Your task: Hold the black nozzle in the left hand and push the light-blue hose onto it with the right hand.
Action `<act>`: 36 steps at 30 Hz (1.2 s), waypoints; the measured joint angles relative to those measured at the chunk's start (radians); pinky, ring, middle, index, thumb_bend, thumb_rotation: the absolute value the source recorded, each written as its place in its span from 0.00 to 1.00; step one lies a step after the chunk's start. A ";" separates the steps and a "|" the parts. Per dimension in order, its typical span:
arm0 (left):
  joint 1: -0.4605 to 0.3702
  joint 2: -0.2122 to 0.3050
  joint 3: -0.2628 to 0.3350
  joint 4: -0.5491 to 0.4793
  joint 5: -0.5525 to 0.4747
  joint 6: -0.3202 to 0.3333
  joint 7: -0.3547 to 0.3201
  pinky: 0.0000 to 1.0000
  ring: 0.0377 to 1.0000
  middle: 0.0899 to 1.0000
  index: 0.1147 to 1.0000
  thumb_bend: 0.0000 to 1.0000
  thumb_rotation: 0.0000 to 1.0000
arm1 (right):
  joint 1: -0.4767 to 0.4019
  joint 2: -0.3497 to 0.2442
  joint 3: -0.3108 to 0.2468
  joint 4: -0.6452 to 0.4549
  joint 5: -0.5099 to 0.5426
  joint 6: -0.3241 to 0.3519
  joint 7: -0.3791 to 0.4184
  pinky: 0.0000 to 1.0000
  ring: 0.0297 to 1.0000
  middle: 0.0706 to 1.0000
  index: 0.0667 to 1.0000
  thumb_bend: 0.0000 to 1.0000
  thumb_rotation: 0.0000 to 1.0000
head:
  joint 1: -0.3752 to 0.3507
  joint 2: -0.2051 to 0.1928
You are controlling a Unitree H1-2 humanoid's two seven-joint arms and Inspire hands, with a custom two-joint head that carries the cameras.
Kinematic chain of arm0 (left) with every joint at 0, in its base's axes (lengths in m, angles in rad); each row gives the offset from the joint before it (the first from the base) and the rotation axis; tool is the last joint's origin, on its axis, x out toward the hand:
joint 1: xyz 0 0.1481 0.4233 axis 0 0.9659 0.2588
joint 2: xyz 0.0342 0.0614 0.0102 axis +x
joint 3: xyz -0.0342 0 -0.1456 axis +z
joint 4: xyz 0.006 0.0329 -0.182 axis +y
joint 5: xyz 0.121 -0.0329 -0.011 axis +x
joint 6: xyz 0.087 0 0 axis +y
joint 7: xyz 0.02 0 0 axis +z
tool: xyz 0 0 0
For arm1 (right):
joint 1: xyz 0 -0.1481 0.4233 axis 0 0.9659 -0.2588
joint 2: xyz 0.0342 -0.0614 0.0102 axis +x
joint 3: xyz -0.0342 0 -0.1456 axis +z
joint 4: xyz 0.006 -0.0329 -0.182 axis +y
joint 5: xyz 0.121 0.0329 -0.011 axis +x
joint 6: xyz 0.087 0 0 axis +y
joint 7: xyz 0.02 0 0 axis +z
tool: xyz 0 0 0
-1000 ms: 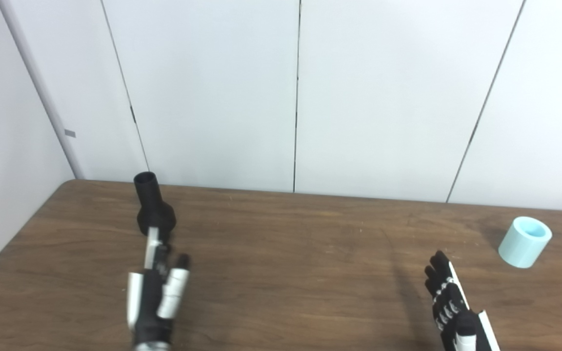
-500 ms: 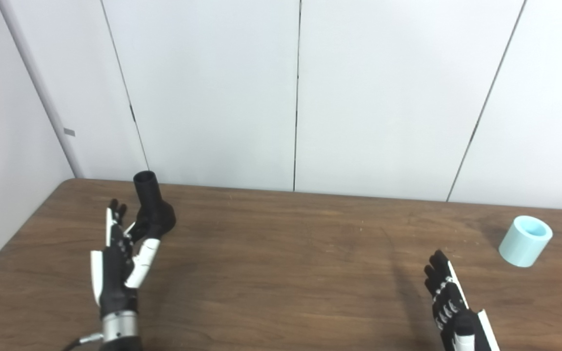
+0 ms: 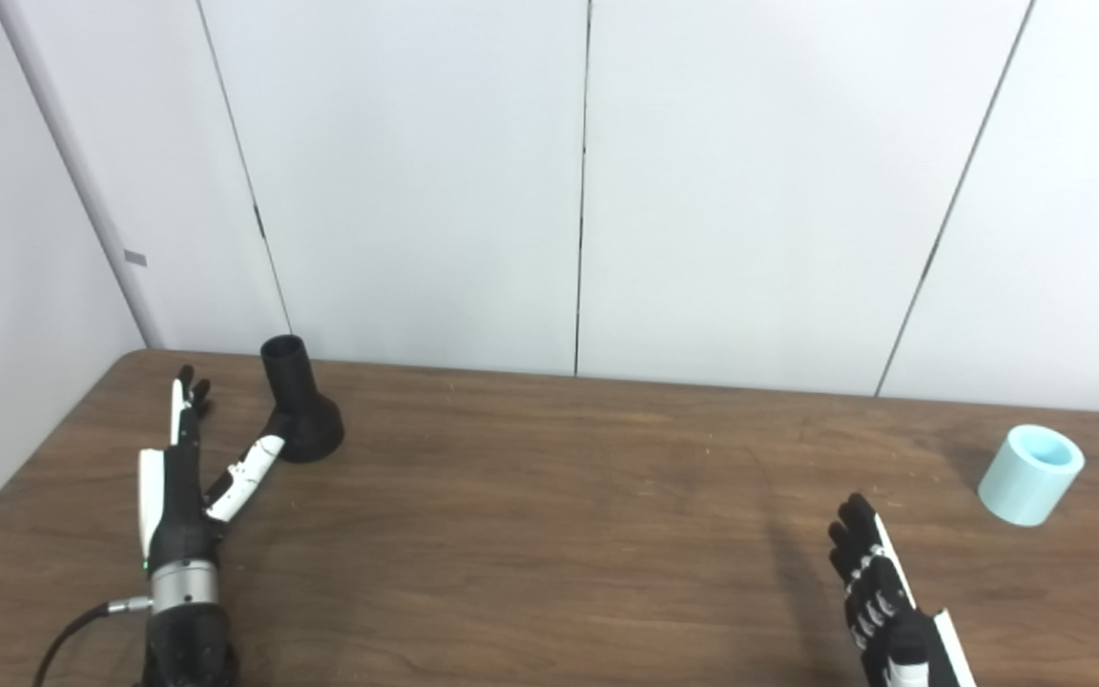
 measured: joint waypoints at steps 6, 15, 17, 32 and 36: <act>-0.076 0.058 -0.060 0.138 0.025 -0.010 -0.014 0.92 0.95 0.96 0.78 0.75 0.51 | 0.001 -0.001 0.001 -0.002 -0.001 0.000 0.001 1.00 1.00 1.00 1.00 0.79 1.00 | 0.000 0.006; -0.147 0.117 -0.140 0.281 0.102 -0.047 0.022 0.91 0.95 0.95 0.75 0.74 0.48 | 0.002 0.000 0.002 -0.004 -0.001 0.000 0.002 1.00 1.00 1.00 1.00 0.80 1.00 | -0.002 0.014; -0.160 0.127 -0.149 0.307 0.104 -0.049 0.024 0.96 0.96 0.95 0.73 0.75 0.47 | 0.002 0.000 0.003 -0.004 -0.001 0.000 0.002 1.00 1.00 1.00 1.00 0.80 1.00 | -0.003 0.014; -0.244 0.165 -0.232 0.467 0.136 -0.080 0.056 1.00 0.96 0.94 0.71 0.74 0.44 | 0.006 0.001 0.005 -0.008 -0.010 0.000 0.002 1.00 1.00 1.00 1.00 0.80 1.00 | -0.008 0.017; -0.251 0.170 -0.245 0.475 0.142 -0.064 0.058 1.00 0.97 0.95 0.71 0.74 0.43 | 0.007 0.002 0.005 -0.008 -0.013 0.001 0.002 1.00 1.00 1.00 1.00 0.80 1.00 | -0.008 0.018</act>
